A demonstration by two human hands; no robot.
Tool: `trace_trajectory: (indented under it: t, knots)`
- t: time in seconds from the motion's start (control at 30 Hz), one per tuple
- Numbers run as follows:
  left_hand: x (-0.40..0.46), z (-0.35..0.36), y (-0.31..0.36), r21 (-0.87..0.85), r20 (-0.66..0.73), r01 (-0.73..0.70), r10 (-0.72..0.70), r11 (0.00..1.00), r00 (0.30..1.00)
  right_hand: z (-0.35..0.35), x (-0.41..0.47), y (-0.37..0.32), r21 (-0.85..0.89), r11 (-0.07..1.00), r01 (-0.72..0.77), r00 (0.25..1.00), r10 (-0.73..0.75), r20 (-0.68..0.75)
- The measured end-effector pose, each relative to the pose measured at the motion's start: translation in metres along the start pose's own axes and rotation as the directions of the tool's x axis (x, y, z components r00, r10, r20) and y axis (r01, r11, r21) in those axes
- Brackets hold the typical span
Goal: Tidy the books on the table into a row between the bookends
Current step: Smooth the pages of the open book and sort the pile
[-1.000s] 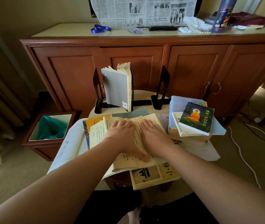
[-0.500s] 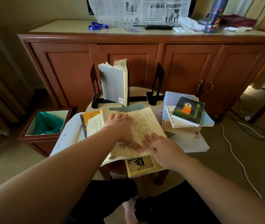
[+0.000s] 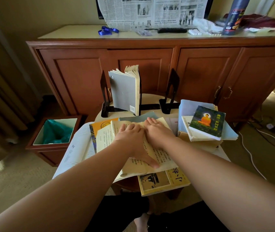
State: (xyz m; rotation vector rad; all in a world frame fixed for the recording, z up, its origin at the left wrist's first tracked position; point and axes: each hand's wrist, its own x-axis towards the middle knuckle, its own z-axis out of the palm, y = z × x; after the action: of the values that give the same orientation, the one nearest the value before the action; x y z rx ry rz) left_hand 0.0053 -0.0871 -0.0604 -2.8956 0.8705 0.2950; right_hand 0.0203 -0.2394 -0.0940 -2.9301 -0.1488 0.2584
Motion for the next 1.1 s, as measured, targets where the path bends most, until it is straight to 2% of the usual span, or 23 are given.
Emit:
trace_trajectory:
  t: [0.1,0.27,0.57,0.7,0.8,0.9,1.0,1.1]
  knots:
    - [0.002,0.002,0.001,0.009,-0.012,0.002,-0.002,1.000,1.000,0.005,-0.003,0.002,0.002,1.000,-0.002,1.000,0.002,-0.001]
    - [0.000,0.000,0.004,0.023,-0.006,0.007,-0.007,1.000,1.000,0.019,-0.051,0.011,-0.016,0.997,0.078,0.996,-0.079,-0.035]
    - [-0.010,-0.012,0.006,0.054,-0.008,0.013,-0.013,0.998,1.000,0.027,-0.115,0.013,-0.058,0.996,0.067,0.996,-0.070,-0.055]
    - [-0.020,-0.016,-0.002,-0.069,-0.134,0.135,-0.143,0.988,0.981,0.030,-0.122,0.013,0.006,1.000,0.030,0.997,-0.029,-0.075]
    - [-0.034,-0.014,-0.014,-0.269,-0.200,0.321,-0.378,0.908,0.904,0.027,-0.123,0.011,0.101,0.995,0.021,0.996,-0.012,-0.093]
    - [-0.040,-0.014,-0.027,-0.372,-0.083,0.492,-0.556,0.787,0.827,0.021,-0.120,0.011,0.212,0.977,0.001,0.998,0.013,-0.064]
    - [-0.043,-0.017,-0.034,-0.634,0.125,0.458,-0.502,0.623,0.856,0.011,-0.121,0.006,0.319,0.947,-0.034,0.997,0.052,-0.050]
    - [-0.048,-0.028,-0.025,-0.768,0.119,0.363,-0.439,0.528,0.891,0.000,-0.123,0.002,0.446,0.891,-0.088,0.990,0.128,-0.060]
